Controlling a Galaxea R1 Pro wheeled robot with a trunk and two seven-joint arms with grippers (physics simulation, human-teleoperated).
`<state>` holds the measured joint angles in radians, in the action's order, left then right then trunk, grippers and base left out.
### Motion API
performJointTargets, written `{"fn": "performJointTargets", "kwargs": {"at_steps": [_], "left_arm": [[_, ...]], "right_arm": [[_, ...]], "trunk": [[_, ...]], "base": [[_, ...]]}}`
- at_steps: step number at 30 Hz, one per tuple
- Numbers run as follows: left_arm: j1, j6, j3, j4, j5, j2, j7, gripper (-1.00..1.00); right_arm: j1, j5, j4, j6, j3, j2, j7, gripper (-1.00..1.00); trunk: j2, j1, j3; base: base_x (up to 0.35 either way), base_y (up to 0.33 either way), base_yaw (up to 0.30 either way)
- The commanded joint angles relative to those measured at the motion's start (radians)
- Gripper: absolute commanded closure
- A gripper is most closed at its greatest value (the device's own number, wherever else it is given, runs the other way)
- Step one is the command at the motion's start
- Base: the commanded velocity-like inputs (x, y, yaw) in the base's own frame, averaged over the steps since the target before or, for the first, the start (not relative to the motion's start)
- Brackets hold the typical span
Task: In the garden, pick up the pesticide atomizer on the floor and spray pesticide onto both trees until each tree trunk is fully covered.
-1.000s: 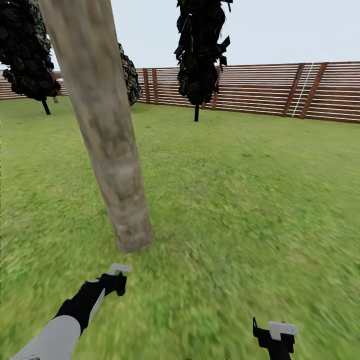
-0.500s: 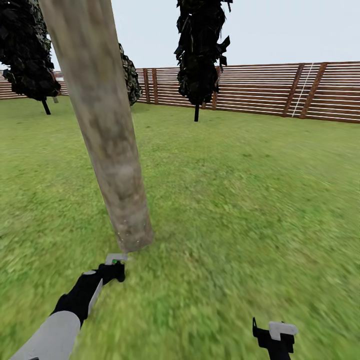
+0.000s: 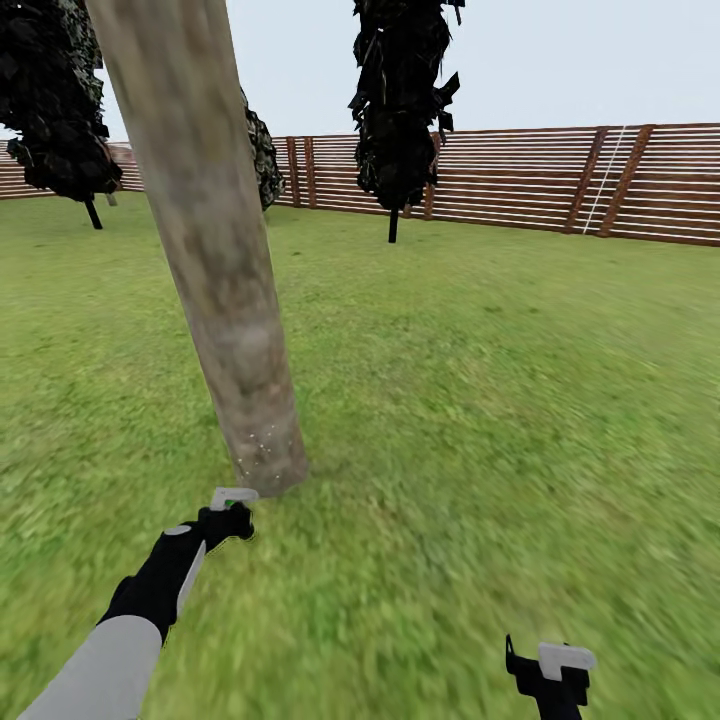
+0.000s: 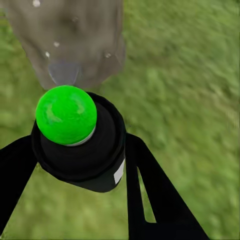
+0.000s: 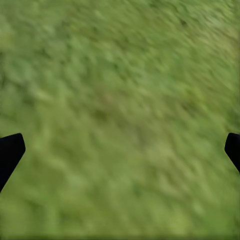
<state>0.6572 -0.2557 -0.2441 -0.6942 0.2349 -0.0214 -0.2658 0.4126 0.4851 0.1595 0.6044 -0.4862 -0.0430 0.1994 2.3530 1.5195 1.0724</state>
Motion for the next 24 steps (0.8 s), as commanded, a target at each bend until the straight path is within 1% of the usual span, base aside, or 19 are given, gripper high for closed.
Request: {"fn": "performJointTargets", "kwargs": {"at_steps": [1, 4, 6, 7, 9, 10, 11, 13, 15, 19, 20, 22, 24], "left_arm": [[-0.001, -0.001, 0.001, -0.004, -0.001, 0.003, 0.0, 1.0], [-0.003, -0.002, -0.001, -0.008, -0.003, 0.013, -0.001, 1.0], [-0.003, -0.002, 0.011, -0.008, -0.002, 0.027, 0.0, 1.0], [-0.001, -0.002, 0.017, -0.01, -0.003, 0.026, -0.001, 1.0], [0.001, -0.003, 0.01, -0.016, -0.004, 0.013, -0.001, 1.0], [0.002, -0.012, 0.008, -0.026, -0.006, -0.009, -0.001, 1.0], [0.002, -0.019, 0.008, -0.032, -0.008, -0.017, -0.001, 1.0], [0.002, -0.034, 0.01, -0.042, -0.01, -0.024, -0.001, 1.0], [0.001, -0.047, 0.016, -0.066, -0.009, -0.014, 0.0, 1.0], [0.0, -0.051, 0.02, -0.104, -0.005, 0.028, 0.0, 1.0], [-0.002, -0.06, 0.035, -0.136, -0.005, 0.038, 0.0, 1.0], [-0.003, -0.085, 0.044, -0.165, -0.006, 0.037, 0.0, 1.0], [-0.004, -0.118, 0.04, -0.203, -0.009, 0.031, -0.001, 1.0]], "right_arm": [[0.0, 0.0, 0.0, 0.0, 0.0, 0.0, 0.0, -1.0], [0.0, 0.0, 0.0, 0.0, 0.0, 0.0, 0.0, -1.0], [0.0, 0.0, 0.0, 0.0, 0.0, 0.0, 0.0, -1.0], [0.0, 0.0, 0.0, 0.0, 0.0, 0.0, 0.0, -1.0], [0.0, 0.0, 0.0, 0.0, 0.0, 0.0, 0.0, -1.0], [0.0, 0.001, 0.0, 0.0, 0.0, 0.0, 0.0, -1.0], [0.0, 0.001, 0.0, 0.0, 0.0, 0.0, 0.0, -1.0], [0.0, 0.001, 0.0, 0.0, 0.0, 0.001, 0.0, -1.0], [0.0, 0.001, 0.0, 0.0, 0.0, 0.001, 0.0, -1.0], [0.0, 0.001, 0.0, 0.0, 0.0, 0.0, 0.0, -1.0], [0.0, 0.001, 0.0, 0.0, 0.0, 0.0, 0.0, -1.0], [0.0, 0.001, 0.0, 0.0, 0.0, 0.0, 0.0, -1.0], [0.0, 0.001, 0.0, 0.0, 0.0, 0.0, 0.0, -1.0]], "trunk": [[0.0, 0.0, 0.0], [0.0, 0.0, 0.0], [0.0, 0.0, 0.0], [0.0, 0.0, 0.0], [0.0, 0.0, 0.0], [0.0, 0.0, 0.0], [0.0, 0.0, 0.0], [0.0, 0.0, 0.0], [0.0, 0.0, 0.0], [0.0, 0.0, 0.0], [0.0, 0.0, 0.0], [0.0, 0.0, 0.0], [0.0, 0.0, 0.0]], "base": [[0.0, 0.0, 0.0], [-0.112, 0.0, 0.0], [-0.284, 0.0, 0.0], [-0.065, 0.0, 0.0], [-0.025, 0.0, 0.0], [-0.007, 0.0, 0.0], [-0.004, 0.0, 0.0], [-0.002, 0.0, 0.0], [0.0, 0.0, 0.0], [0.0, 0.0, 0.0], [-0.172, 0.0, 0.0], [-0.251, 0.0, 0.0], [-0.309, 0.0, 0.0]]}}
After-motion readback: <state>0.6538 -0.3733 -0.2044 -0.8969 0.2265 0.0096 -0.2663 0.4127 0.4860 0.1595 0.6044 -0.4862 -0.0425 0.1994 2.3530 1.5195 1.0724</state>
